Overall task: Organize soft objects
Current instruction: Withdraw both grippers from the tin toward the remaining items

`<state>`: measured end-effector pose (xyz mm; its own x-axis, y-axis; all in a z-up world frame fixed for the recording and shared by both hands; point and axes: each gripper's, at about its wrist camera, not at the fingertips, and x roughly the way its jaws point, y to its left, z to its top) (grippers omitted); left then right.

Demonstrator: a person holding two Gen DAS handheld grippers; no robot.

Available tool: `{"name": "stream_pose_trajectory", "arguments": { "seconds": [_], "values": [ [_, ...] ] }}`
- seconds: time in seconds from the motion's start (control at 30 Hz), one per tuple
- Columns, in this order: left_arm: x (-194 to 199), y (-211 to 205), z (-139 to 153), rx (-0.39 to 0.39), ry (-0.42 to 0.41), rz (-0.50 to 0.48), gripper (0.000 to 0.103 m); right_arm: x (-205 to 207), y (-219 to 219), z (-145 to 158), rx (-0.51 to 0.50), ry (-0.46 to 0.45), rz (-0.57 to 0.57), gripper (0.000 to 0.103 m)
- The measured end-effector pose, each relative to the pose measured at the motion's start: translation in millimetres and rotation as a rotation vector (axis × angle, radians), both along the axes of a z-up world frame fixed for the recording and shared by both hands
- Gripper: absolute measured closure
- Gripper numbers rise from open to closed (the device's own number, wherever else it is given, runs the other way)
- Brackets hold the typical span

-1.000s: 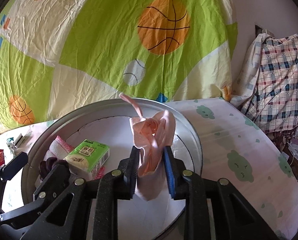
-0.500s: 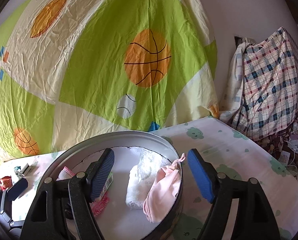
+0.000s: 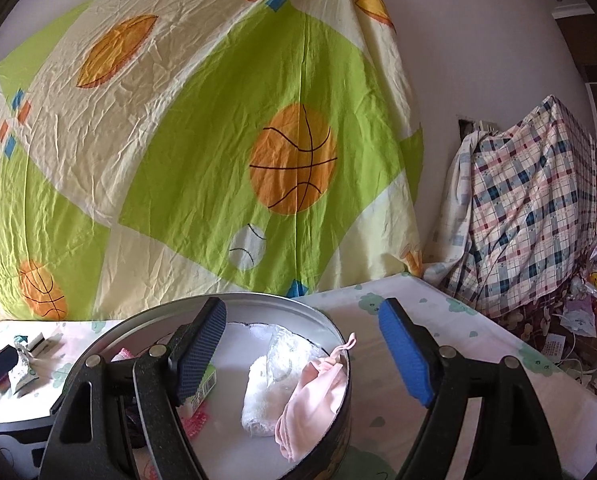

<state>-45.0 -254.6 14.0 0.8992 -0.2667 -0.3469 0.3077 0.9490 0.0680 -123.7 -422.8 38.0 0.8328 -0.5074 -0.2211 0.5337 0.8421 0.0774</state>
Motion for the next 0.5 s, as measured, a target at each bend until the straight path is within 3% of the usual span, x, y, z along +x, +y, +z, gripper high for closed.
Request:
{"name": "stream_pose_trajectory", "arguments": {
  "seconds": [0.5],
  "values": [
    [0, 20, -2, -0.035, 0.028, 0.001, 0.000, -13, 9, 0, -0.016, -0.049, -0.023, 0.021]
  ]
}}
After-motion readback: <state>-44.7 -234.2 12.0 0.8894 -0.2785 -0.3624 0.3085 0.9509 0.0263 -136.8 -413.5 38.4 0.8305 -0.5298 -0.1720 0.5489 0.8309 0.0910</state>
